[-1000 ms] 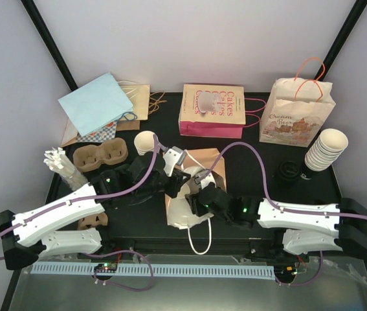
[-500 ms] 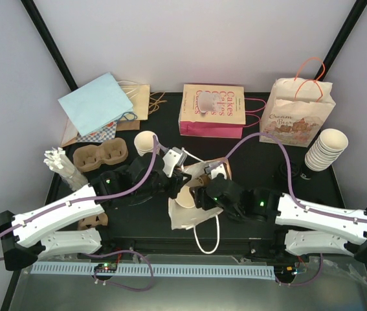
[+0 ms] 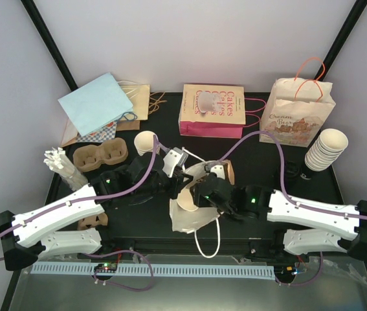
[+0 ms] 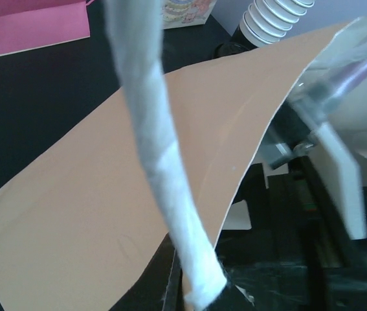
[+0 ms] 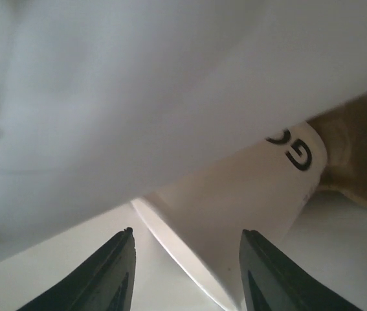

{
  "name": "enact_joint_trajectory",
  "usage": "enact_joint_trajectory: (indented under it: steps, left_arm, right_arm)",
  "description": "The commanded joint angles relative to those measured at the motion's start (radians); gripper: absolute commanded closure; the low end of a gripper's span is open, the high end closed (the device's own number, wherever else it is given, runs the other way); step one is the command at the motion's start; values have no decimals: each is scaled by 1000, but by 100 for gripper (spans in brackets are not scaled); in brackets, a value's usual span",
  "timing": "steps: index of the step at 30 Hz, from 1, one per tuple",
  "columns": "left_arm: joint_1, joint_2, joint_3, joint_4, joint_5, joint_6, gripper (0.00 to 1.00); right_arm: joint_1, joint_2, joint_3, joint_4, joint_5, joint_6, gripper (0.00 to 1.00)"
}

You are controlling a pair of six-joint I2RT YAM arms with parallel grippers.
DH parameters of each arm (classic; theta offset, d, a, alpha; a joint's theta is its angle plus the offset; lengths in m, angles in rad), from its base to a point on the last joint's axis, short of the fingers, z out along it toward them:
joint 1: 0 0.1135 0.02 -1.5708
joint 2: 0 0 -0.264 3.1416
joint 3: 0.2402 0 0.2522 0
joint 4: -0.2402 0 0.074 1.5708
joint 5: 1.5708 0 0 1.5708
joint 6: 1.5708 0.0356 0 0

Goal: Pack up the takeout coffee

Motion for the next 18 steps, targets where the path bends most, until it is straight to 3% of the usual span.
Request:
enact_joint_trajectory:
  steps: [1, 5, 11, 18]
  left_arm:
    - [2, -8, 9, 55, 23, -19, 99]
    - [2, -9, 9, 65, 28, -24, 98]
    - [2, -2, 7, 70, 31, -23, 99]
    - [2, -7, 10, 70, 18, -18, 99]
  right_arm:
    - [-3, 32, -42, 12, 48, 55, 55]
    - [-3, 35, -88, 65, 69, 6, 55]
    - [-3, 52, -121, 145, 26, -167, 46]
    - [1, 80, -143, 145, 58, -292, 46]
